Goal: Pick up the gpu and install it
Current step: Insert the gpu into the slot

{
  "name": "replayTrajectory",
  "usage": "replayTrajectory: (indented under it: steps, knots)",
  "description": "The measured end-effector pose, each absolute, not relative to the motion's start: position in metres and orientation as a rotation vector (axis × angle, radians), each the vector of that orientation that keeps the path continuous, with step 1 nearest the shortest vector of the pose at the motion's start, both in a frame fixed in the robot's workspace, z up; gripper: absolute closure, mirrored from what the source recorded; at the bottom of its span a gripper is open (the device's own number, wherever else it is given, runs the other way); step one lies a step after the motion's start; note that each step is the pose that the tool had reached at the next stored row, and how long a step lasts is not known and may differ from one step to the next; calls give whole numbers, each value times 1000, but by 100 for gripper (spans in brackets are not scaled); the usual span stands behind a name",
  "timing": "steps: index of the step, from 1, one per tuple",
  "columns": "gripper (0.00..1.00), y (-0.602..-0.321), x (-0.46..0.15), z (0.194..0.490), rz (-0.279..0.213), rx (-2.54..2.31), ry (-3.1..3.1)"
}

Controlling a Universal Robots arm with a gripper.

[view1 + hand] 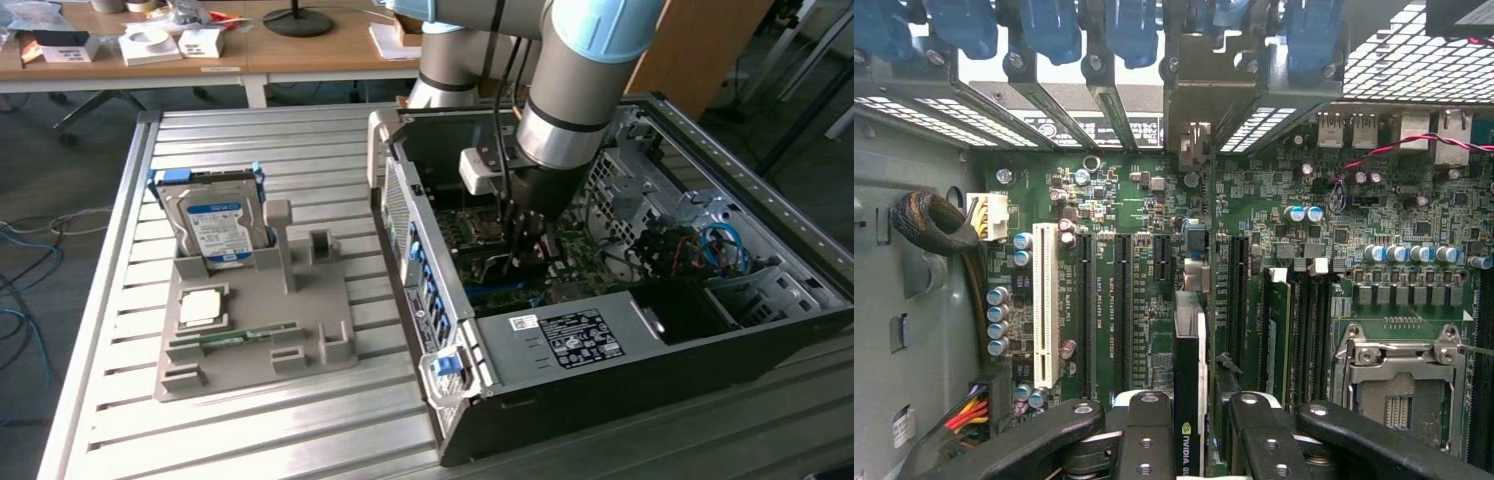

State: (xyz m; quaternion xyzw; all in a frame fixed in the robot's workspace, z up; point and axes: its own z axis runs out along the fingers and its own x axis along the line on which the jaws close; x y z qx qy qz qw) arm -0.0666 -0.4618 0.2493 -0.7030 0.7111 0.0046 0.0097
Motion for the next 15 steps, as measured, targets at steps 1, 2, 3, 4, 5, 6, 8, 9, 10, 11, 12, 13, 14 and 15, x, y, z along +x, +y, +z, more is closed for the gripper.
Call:
replayTrajectory:
  steps: [1, 2, 3, 4, 5, 6, 8, 9, 10, 11, 12, 13, 14, 15]
  knots:
    - [74, -462, -67, 249, 14, -2195, 2220]
    - [74, -462, -67, 249, 14, -2195, 2220]
    - [73, -462, -67, 249, 14, -2195, 2220]
    - [73, -462, -67, 249, 14, -2195, 2220]
    - [66, -462, -67, 249, 14, -2195, 2220]
    - [66, -462, -67, 249, 14, -2195, 2220]
    - [66, -462, -67, 250, 14, -2195, 2220]
    - [66, -462, -67, 252, 14, -2195, 2220]
    - [66, -462, -67, 255, 14, -2195, 2220]
    - [66, -462, -67, 258, 14, -2195, 2220]
    - [66, -462, -67, 262, 14, -2195, 2220]
    - [66, -462, -67, 265, 14, -2195, 2220]
    - [66, -462, -67, 269, 14, -2195, 2220]
    - [66, -462, -67, 273, 14, -2195, 2220]
